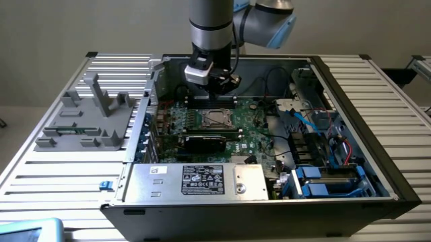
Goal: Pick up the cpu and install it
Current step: 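Install the second cpu locking lever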
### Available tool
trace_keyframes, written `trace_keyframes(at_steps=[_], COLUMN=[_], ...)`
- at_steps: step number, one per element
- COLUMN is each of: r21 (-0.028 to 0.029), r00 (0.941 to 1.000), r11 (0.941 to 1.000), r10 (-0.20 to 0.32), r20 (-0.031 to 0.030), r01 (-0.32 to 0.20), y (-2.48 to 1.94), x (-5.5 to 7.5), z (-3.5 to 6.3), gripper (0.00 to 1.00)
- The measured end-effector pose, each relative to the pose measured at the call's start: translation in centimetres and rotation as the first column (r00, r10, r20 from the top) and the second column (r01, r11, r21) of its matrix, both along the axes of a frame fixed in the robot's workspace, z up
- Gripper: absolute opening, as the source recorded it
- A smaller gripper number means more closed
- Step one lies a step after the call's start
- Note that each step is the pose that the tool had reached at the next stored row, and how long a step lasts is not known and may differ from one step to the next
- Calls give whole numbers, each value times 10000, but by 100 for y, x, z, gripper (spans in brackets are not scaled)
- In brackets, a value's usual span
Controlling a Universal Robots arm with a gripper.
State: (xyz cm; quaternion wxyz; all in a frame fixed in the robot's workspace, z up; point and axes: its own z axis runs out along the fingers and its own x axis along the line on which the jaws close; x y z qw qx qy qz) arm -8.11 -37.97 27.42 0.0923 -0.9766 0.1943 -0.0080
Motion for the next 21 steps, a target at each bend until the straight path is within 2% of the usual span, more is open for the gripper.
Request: trace_keyframes(at_steps=[2,3,6,8,10,13,18,21], r21=[69,137,386,498,525,526,535,582], r00=[10000,10000,10000,10000,10000,9996,9942,9872], r11=[10000,9999,9993,9988,9986,9984,9929,9857], r10=[0,0,1,1,15,228,1070,1592], r20=[-1,-1,-1,-8,-58,-135,-139,-130], r01=[0,0,-1,0,-12,-221,-1061,-1582], y=[-57,-83,-155,-210,-240,-246,-246,-246], x=[0,-2,-10,-18,-26,-38,-42,-41], z=[0,0,0,0,-5,-15,-18,-20], gripper=[11,11,11,11,11,11,11,11])
